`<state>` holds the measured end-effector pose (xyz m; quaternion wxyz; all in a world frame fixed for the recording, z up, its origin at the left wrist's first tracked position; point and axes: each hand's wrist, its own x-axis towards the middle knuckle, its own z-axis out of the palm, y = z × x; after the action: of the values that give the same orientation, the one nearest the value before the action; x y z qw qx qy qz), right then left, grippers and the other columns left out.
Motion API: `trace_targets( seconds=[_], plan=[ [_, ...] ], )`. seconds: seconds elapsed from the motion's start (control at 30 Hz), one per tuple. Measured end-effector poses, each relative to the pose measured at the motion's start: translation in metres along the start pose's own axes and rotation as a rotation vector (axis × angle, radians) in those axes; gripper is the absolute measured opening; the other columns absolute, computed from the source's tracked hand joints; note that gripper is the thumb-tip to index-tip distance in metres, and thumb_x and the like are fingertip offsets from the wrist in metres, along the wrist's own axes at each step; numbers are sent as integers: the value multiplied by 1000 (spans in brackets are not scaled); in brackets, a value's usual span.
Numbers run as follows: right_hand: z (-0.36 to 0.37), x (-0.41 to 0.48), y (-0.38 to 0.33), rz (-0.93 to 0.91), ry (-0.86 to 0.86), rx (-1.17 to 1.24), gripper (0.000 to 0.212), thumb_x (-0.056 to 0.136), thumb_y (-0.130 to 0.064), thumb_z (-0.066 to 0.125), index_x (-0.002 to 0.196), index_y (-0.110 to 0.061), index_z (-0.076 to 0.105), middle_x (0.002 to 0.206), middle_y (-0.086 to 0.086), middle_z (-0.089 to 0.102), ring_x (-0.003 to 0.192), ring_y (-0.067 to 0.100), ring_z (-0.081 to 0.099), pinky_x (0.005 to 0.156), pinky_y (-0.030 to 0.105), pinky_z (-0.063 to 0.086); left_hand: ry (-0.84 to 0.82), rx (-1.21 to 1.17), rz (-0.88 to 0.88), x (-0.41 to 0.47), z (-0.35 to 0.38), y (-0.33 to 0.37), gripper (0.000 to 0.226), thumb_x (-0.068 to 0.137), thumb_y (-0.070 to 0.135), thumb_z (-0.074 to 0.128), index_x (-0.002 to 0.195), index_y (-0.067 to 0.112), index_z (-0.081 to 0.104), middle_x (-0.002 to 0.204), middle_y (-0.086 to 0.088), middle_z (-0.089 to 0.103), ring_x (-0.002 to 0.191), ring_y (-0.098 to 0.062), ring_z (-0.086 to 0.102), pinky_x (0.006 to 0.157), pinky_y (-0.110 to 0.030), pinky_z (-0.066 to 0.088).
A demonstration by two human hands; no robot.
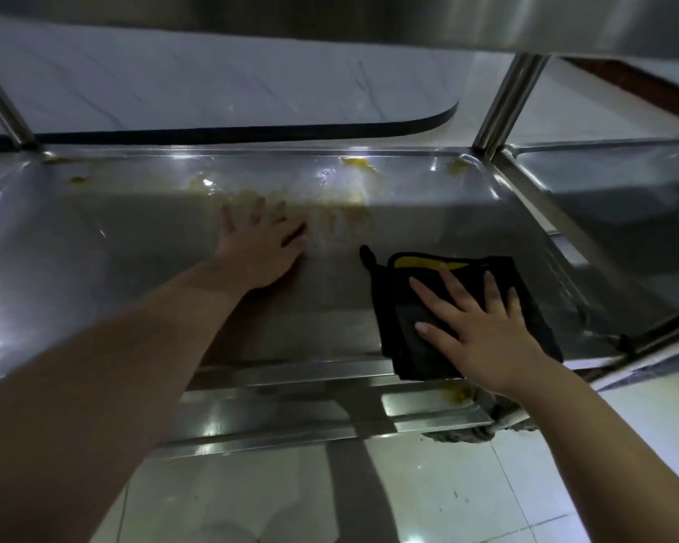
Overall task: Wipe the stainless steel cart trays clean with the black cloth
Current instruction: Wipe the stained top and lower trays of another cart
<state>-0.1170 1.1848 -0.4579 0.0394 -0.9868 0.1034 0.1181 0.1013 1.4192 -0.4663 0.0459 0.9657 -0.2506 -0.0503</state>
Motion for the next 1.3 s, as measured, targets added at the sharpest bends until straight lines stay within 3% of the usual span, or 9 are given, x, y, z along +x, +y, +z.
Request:
trace_targets(
  seconds=[0.1, 0.23, 0.47, 0.63, 0.8, 1.0, 1.17, 1.3],
  plan=[
    [-5, -1, -18, -56, -74, 16, 56, 86, -76, 7, 132, -70, -24, 155, -21, -31, 144, 40, -26, 115, 59, -16, 37, 12, -97, -2, 7, -26, 51, 102, 56, 21, 151, 48, 19, 165, 12, -5, 151, -25, -13, 108, -71, -14],
    [-7, 35, -53, -150, -57, -21, 56, 90, -73, 13, 136, -70, -19, 157, -20, -29, 144, 40, -27, 112, 61, -19, 63, 17, -93, 0, 13, -26, 54, 99, 60, 17, 152, 50, 8, 164, 14, -7, 151, -23, -14, 109, -71, -13],
    [-30, 184, -88, -51, 55, -12, 59, 93, -73, 14, 147, -59, -6, 163, -12, -14, 145, 48, -16, 110, 72, -10, 65, -12, -106, 4, 17, -28, 56, 99, 60, 12, 152, 51, -5, 163, 16, -11, 150, -23, -16, 111, -68, -12],
    [-41, 229, -108, 22, 101, 38, 60, 94, -72, 13, 150, -55, 1, 165, -7, -9, 144, 50, -14, 108, 74, -10, 70, 7, -126, 7, 16, -26, 59, 99, 61, 12, 154, 44, -2, 164, 11, -14, 150, -23, -18, 111, -67, -11],
    [-31, 197, -99, -9, 97, 6, 60, 94, -71, 14, 150, -55, -1, 164, -9, -9, 146, 47, -14, 111, 71, -8, 26, -14, -127, 6, 13, -26, 58, 100, 59, 11, 155, 43, -2, 164, 10, -13, 151, -25, -15, 111, -66, -11],
    [-9, 89, -95, -34, 26, 21, 58, 91, -73, 10, 144, -62, -11, 162, -14, -17, 146, 44, -19, 113, 66, -11, 15, -26, -131, 3, 8, -24, 57, 101, 57, 12, 155, 43, 1, 165, 9, -9, 151, -28, -11, 112, -67, -10],
    [4, 22, -102, -102, -14, -37, 68, 67, -80, -14, 132, -67, -30, 157, -18, -30, 144, 44, -23, 111, 67, -13, 39, -33, -142, 1, 10, -25, 56, 102, 54, 16, 155, 43, 4, 165, 9, -6, 152, -27, -8, 113, -67, -8],
    [-7, 87, -104, 2, 41, 19, 59, 87, -79, 7, 140, -66, -13, 161, -17, -20, 145, 44, -20, 110, 69, -13, 54, -45, -151, 1, 13, -24, 55, 102, 55, 13, 155, 43, 3, 165, 10, -5, 152, -26, -8, 114, -64, -9]
  ],
)
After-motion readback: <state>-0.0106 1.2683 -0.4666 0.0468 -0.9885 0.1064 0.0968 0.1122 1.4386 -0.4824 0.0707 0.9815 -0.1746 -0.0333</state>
